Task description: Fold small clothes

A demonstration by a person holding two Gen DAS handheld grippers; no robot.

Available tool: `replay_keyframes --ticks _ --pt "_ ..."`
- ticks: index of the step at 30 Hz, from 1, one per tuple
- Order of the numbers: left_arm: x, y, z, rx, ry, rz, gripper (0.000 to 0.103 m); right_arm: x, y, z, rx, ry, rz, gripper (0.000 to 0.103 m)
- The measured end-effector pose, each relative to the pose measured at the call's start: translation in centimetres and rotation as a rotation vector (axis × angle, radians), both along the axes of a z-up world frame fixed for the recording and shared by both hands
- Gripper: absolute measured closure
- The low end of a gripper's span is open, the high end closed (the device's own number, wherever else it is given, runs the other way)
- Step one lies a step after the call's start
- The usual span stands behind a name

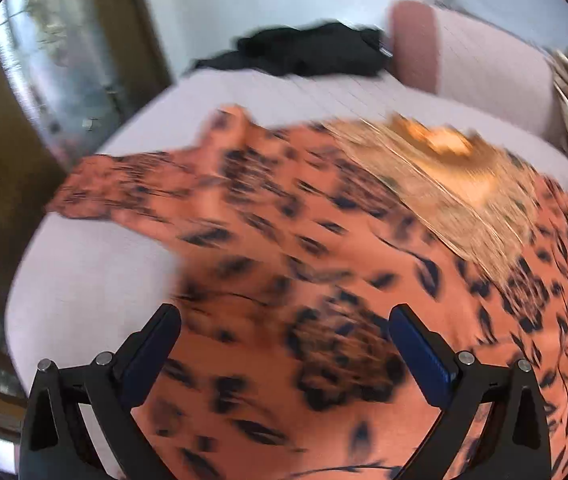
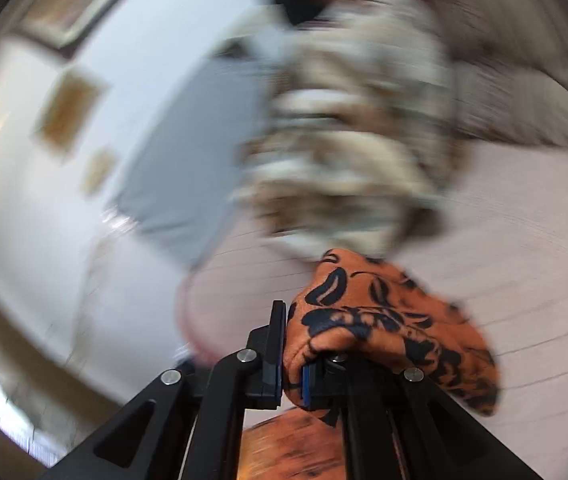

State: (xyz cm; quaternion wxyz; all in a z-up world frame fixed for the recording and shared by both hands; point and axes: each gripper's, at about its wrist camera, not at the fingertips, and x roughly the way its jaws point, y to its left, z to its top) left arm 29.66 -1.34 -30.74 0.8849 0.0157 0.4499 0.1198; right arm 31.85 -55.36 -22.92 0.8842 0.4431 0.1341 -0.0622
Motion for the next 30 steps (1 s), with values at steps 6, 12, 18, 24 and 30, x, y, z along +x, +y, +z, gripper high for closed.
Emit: replay_keyframes --ticks 6,12,18,24,30 --pt "-1.1 6.9 1.7 -0.009 -0.047 0.186 0.0 3.2 16.0 4.1 -0.242 0.015 0.308 0.097" --pt "-0.4 11.3 0.6 -0.085 0.007 0.304 0.0 9.9 32.4 -6.6 -0.379 0.397 0.685 0.093" --pt "0.6 12.0 0.5 -0.072 0.007 0.305 0.0 9.1 37.2 -11.7 -0.279 0.465 0.855 0.021" --pt "0.6 12.4 0.2 -0.14 0.028 0.314 0.0 6.5 31.9 -10.5 -0.02 0.36 0.849 0.0" --pt "0.9 12.8 0.4 -0.148 0.011 0.331 0.0 7.9 25.6 -13.9 0.339 0.42 0.604 0.001"
